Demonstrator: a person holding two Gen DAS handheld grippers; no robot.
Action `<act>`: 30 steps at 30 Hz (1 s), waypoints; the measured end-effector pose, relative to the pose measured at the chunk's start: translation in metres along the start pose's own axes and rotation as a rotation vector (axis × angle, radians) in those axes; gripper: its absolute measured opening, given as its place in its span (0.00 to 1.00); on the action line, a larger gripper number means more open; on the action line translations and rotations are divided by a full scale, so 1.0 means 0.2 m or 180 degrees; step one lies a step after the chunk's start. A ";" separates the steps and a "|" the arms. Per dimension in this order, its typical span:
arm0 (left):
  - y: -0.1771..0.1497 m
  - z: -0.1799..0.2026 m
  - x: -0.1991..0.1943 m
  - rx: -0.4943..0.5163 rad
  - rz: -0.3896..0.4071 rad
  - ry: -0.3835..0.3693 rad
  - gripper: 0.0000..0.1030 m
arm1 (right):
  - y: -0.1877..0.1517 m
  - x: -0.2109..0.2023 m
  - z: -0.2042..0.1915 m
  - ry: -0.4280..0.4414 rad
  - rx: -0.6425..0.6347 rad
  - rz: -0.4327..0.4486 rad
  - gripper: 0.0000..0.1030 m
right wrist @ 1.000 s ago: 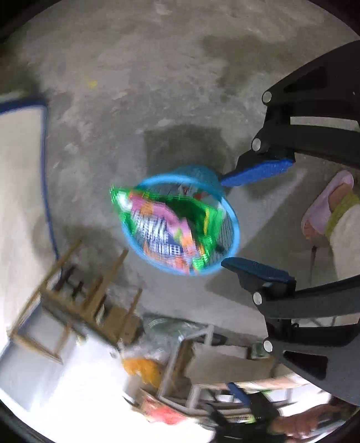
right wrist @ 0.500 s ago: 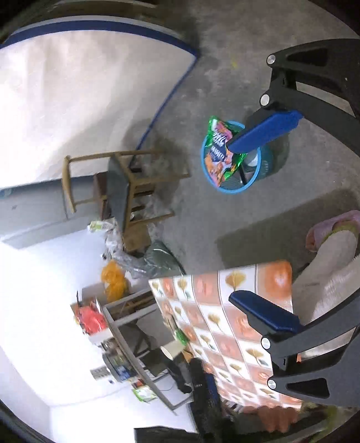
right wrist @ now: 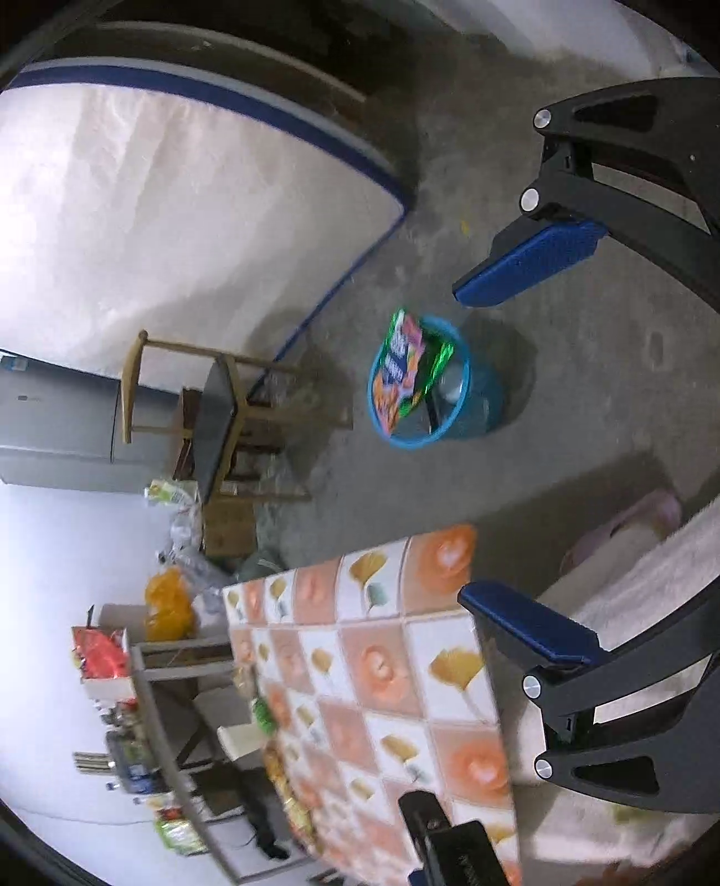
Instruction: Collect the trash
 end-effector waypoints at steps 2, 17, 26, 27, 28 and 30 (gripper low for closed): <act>-0.03 -0.02 0.01 -0.0009 -0.0032 0.0084 0.92 | -0.02 0.02 0.01 -0.0001 -0.0001 -0.0043 0.94; -0.04 -0.08 0.04 -0.0161 -0.0107 0.0284 0.92 | -0.05 0.11 0.02 -0.0036 0.0020 -0.0220 0.94; -0.04 -0.07 0.07 -0.0176 -0.0184 0.0273 0.92 | -0.05 0.16 0.02 -0.0068 0.0000 -0.0263 0.94; -0.04 -0.07 0.07 -0.0173 -0.0183 0.0275 0.92 | -0.05 0.16 0.02 -0.0070 0.0003 -0.0261 0.94; -0.04 -0.07 0.07 -0.0177 -0.0183 0.0280 0.92 | -0.05 0.16 0.02 -0.0064 0.0001 -0.0260 0.94; -0.04 -0.07 0.07 -0.0180 -0.0187 0.0274 0.91 | -0.05 0.16 0.02 -0.0067 -0.0008 -0.0282 0.94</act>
Point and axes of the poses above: each gripper's, at about its wrist camera, not at the fingertips, and x roughly the way its jaws point, z to its right, y to its top, the point moved 6 cm from there along x, roughly the way its jaws point, and after that the axes turned 12 degrees about -y, right-handed, at the moved point
